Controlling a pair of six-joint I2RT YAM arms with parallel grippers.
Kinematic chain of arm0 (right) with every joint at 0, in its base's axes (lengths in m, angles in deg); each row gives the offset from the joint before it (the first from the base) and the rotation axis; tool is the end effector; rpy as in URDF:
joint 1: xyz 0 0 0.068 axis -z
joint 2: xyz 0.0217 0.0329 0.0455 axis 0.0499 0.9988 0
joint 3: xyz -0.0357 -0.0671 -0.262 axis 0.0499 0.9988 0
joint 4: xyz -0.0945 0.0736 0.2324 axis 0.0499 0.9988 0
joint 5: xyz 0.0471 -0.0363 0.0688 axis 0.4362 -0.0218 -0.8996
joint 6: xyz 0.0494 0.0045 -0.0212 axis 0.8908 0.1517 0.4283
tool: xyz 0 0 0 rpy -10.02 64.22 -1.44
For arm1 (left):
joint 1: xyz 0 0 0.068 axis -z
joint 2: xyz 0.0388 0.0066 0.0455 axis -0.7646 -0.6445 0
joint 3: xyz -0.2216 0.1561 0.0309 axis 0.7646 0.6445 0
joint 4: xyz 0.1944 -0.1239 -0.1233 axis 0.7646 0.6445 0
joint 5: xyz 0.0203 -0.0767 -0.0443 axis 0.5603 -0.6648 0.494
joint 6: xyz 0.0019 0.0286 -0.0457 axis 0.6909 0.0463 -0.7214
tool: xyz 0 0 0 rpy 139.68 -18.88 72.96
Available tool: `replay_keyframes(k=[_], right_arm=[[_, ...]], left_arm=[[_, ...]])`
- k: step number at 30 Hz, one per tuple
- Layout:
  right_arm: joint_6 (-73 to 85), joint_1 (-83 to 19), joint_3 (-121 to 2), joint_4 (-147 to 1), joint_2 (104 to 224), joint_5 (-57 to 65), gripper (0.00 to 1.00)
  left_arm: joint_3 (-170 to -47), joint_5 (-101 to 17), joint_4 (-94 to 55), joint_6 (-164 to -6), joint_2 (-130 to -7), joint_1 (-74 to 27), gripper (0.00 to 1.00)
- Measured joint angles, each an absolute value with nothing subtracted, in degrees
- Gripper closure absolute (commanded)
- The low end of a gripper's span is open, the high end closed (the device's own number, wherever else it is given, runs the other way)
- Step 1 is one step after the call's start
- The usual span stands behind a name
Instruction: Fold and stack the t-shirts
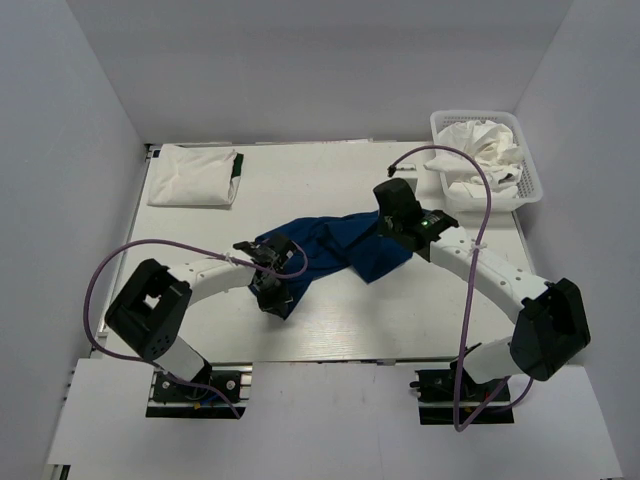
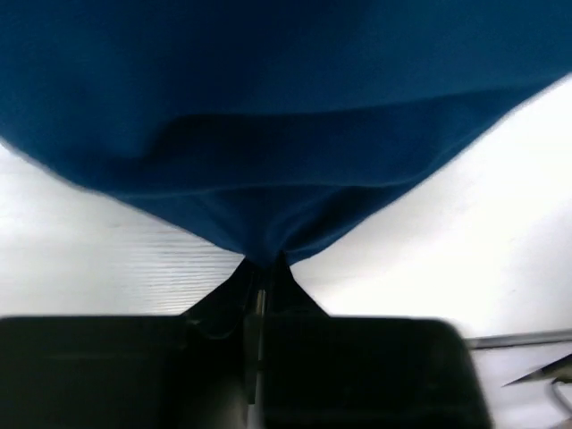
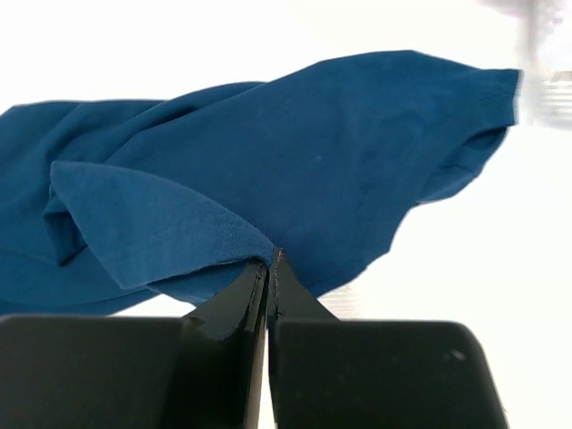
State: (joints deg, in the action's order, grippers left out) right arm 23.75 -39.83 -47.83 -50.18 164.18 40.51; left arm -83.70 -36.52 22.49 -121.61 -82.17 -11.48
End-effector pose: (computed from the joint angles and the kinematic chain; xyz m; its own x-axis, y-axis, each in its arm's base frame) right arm 0.2594 0.1736 0.2912 -0.5643 0.0262 -0.8252 0.0060 0.9996 0.0276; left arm 0.1985 -0.1593 0.1518 -0.9828 -0.1720 -0.0667 -0.1613 0.9767 -0.1419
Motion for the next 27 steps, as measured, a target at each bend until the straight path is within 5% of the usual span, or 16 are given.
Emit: replay_keyframes(k=[8,12,21,27], right_arm=[[22.66,-35.77,-49.19,-49.31,158.81,44.38,1.0],[19.29,-33.47,-53.19,-50.38,155.18,49.26,1.0],[-2.32,-29.78,-64.23,-70.01,146.59,59.57,1.0],[-21.12,-29.47,-80.22,-83.82,150.08,62.76,1.0]], left_arm=[[-90.39,-26.33,29.81,-122.36,-82.78,-11.09,1.0],[-104.22,-14.35,36.28,-122.42,-78.92,-11.9,1.0],[-135.32,11.44,46.23,-121.05,-73.56,-12.1,1.0],[-144.35,21.23,44.96,-114.03,-69.98,-12.1,1.0]])
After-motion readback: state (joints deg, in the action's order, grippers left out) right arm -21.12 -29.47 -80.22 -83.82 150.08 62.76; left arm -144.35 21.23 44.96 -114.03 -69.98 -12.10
